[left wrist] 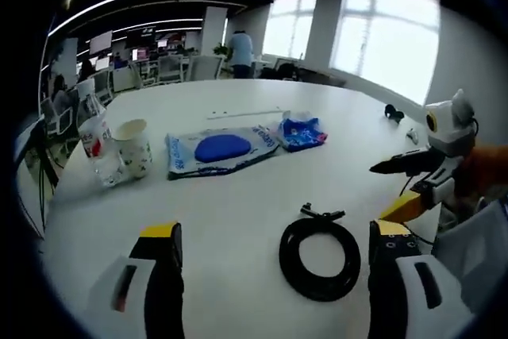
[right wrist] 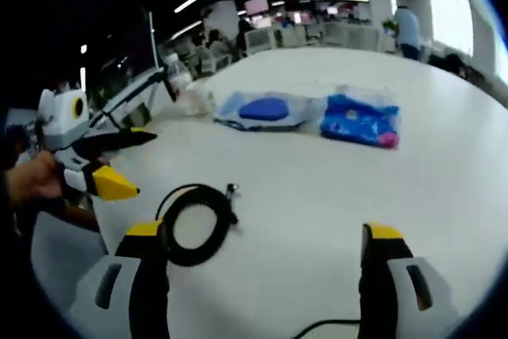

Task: Arrange the tabletop items into an orderly group along one side of the table until the central work area is clear of visible clutter.

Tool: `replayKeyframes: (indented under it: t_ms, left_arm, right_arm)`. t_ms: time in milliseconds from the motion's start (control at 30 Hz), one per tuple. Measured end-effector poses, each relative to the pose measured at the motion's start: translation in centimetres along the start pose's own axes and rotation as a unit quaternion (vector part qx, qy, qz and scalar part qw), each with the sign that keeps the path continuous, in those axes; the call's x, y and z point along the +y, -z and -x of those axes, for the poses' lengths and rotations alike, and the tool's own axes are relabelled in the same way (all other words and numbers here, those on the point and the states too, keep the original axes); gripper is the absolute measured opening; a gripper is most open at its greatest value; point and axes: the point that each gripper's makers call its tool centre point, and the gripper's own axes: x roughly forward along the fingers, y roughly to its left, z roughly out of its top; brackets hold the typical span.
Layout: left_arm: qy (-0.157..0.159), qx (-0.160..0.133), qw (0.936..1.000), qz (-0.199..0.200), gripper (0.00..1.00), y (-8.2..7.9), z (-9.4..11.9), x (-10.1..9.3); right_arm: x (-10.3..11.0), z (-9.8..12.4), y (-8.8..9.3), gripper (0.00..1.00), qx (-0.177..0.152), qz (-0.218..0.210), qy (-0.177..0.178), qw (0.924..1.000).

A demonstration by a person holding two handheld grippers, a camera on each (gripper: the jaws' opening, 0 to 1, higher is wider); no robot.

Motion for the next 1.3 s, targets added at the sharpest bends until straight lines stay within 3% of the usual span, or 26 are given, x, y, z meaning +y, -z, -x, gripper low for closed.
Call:
replayKeyframes:
  t_ms: [233, 700, 967, 1300]
  left_arm:
    - [-0.023, 0.011, 0.9997, -0.004, 0.97, 1.5, 0.1, 0.8]
    - [-0.071, 0.035, 0.9965, -0.027, 0.94, 3.5, -0.8, 1.4]
    - [-0.077, 0.048, 0.9949, -0.043, 0.92, 4.0, -1.1, 1.6]
    - [-0.068, 0.061, 0.9943, -0.053, 0.82, 4.7, -1.4, 1.1]
  right_arm:
    - [0.8, -0.8, 1.0, 0.95, 0.017, 0.032, 0.014, 0.9993]
    - [1.5, -2.7, 0.4, 0.76, 0.027, 0.098, 0.046, 0.9937]
    - [2.4, -3.2, 0.6, 0.63, 0.036, 0.116, 0.044, 0.9916]
    - [2.8, -3.6, 0.8, 0.52, 0.044, 0.122, 0.042, 0.9907]
